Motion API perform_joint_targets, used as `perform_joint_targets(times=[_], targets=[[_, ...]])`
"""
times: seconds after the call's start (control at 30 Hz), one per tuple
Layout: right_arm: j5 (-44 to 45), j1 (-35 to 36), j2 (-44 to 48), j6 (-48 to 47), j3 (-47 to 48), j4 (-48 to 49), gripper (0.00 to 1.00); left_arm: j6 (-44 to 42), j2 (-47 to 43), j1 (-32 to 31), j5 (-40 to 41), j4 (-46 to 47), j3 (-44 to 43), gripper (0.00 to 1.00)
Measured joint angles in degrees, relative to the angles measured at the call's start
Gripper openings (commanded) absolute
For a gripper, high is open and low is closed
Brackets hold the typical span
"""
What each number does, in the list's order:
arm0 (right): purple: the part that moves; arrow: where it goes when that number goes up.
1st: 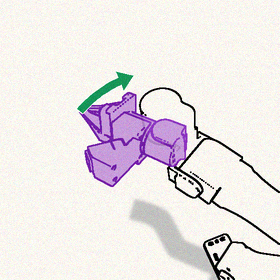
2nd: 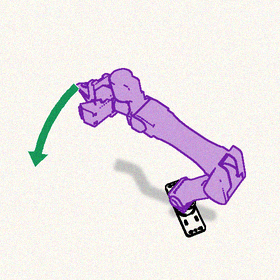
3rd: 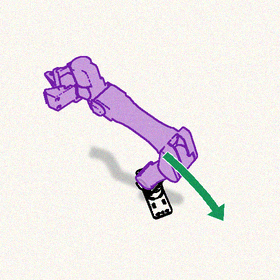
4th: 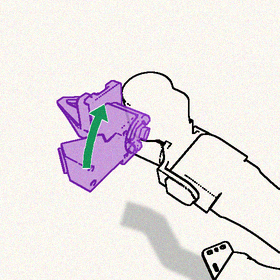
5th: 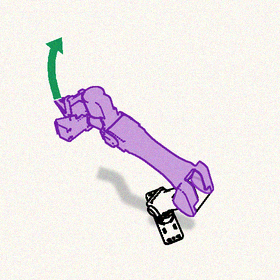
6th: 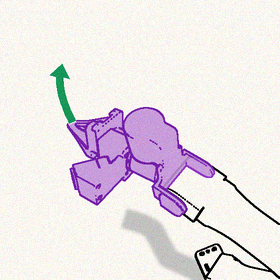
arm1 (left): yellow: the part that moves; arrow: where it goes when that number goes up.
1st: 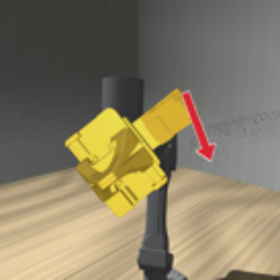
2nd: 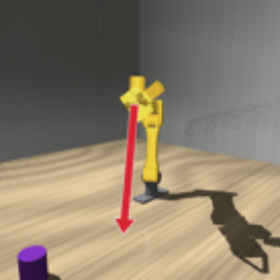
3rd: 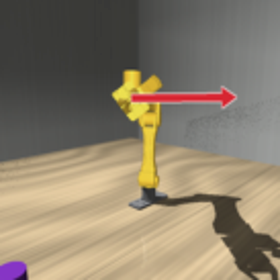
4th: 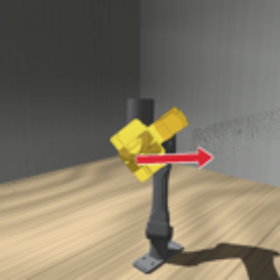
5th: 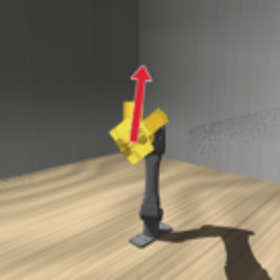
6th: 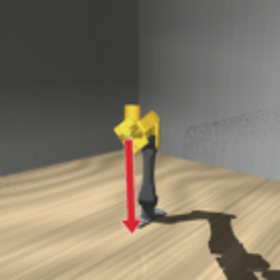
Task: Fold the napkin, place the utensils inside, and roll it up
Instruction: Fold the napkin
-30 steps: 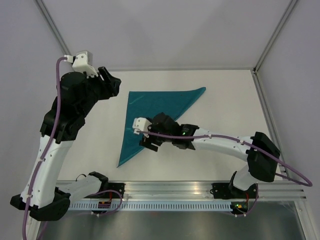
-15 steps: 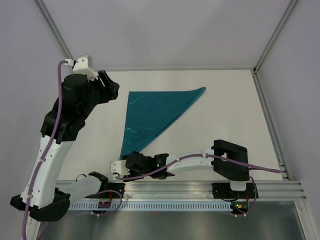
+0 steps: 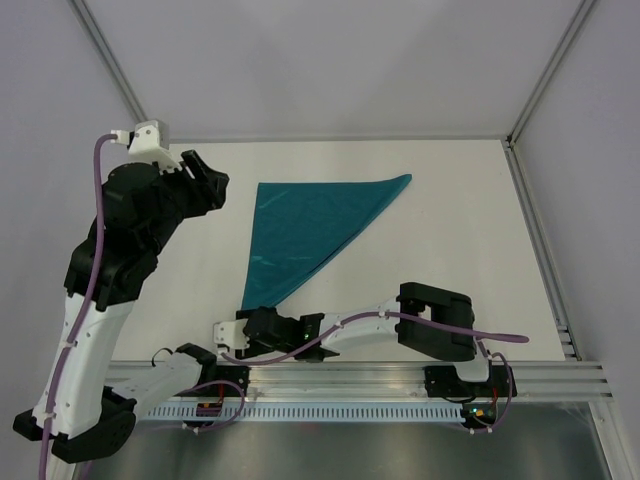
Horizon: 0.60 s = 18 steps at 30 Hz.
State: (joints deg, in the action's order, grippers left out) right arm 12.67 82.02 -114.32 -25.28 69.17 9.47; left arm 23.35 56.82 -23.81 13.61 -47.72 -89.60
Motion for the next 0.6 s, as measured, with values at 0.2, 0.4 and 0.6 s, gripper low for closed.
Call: perform_joint_targets(times=[0.2,0.4,0.6], targets=[[0.3,0.8,-1.3,-0.1,0.0,4.0,0.60,0.0,-1.7,0.0,1.0,-0.2,0.0,0.62],[0.6,1.3,-4.7,-0.2,0.0,6.5,0.59,0.0,-1.8,0.0,1.3,-0.7,0.0,0.62],[1.9,1.5,-6.4,-1.4,0.1,10.1,0.50,0.0,-2.5,0.0,1.3,-1.3,1.0,0.62]])
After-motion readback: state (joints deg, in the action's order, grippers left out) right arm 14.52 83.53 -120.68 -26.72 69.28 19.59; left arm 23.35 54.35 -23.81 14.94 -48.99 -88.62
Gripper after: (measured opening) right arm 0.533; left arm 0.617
